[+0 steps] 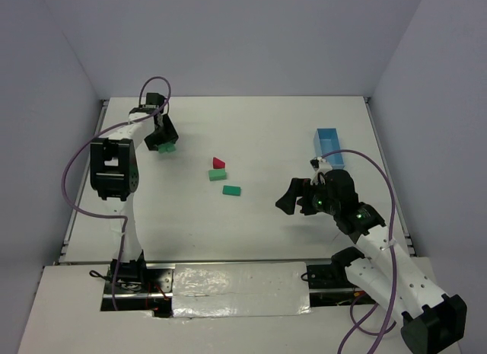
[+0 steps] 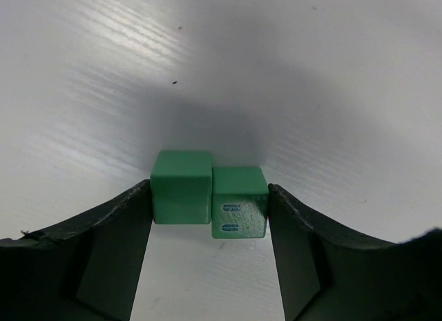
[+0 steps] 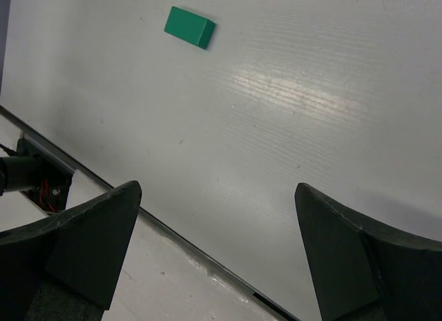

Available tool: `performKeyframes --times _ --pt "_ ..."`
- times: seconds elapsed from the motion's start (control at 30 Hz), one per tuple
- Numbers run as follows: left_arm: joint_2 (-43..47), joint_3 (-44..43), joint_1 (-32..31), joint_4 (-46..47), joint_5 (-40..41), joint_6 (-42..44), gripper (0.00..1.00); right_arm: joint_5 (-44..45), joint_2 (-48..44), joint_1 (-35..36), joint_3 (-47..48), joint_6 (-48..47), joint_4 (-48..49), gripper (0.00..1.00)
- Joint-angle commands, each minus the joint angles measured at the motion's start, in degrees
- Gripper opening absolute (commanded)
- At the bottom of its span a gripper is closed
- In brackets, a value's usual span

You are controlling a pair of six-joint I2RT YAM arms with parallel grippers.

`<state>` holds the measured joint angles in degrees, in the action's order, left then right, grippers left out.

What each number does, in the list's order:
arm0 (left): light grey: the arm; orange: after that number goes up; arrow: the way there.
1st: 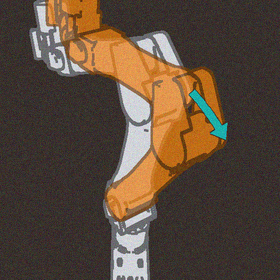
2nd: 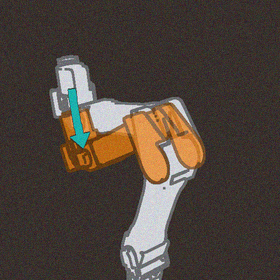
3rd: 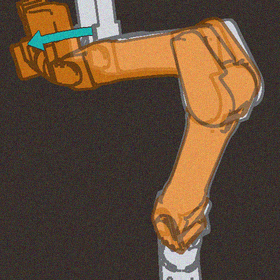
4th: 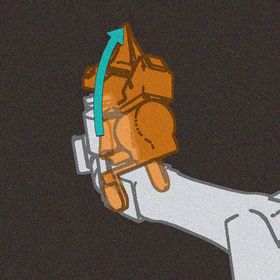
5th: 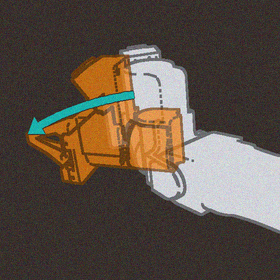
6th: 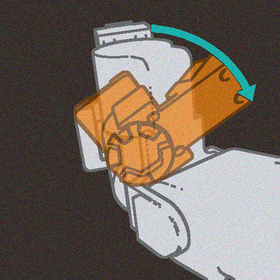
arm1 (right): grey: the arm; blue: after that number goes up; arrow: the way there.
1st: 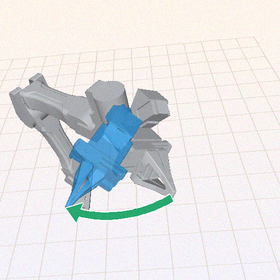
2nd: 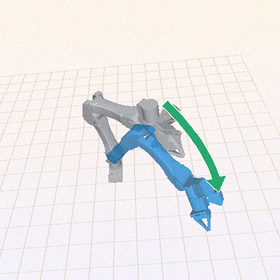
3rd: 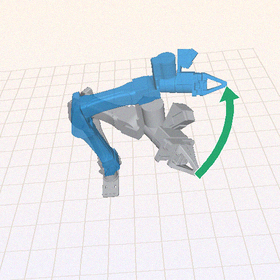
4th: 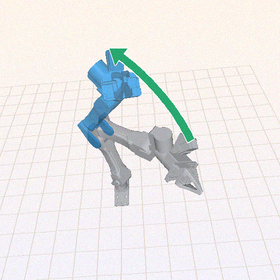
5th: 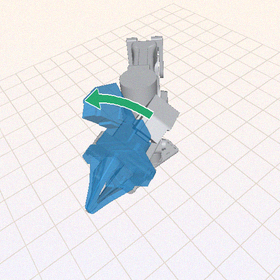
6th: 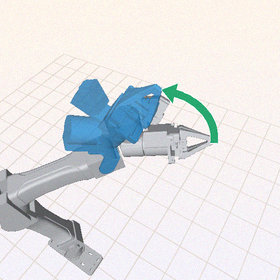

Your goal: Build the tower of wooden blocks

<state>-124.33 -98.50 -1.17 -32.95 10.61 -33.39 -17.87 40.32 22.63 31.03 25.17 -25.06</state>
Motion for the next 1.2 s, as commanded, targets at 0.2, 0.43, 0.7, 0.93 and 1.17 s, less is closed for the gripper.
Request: performKeyframes --times 0.2,0.43,0.7,0.93,1.17 --pt "1.55 2.17 0.20 -3.00 2.92 -4.14 0.81 -1.20 -0.24 0.31 -0.62 -1.00 2.82 1.00" --pt "1.72 1.03 0.20 -3.44 1.43 -2.91 0.98 -1.38 -0.15 0.22 -0.62 -1.00 3.00 1.00" --pt "5.68 2.52 0.20 -3.17 1.52 -1.78 1.00 -1.47 -0.06 0.13 -0.70 -1.09 3.00 1.00" --pt "12.96 12.44 -2.96 0.07 4.68 -1.50 0.99 -1.47 0.03 0.31 -0.70 -1.00 3.17 1.00" --pt "14.12 17.81 -6.92 3.41 4.95 -0.89 0.88 -1.56 0.03 0.31 -0.62 -1.09 3.09 1.00"
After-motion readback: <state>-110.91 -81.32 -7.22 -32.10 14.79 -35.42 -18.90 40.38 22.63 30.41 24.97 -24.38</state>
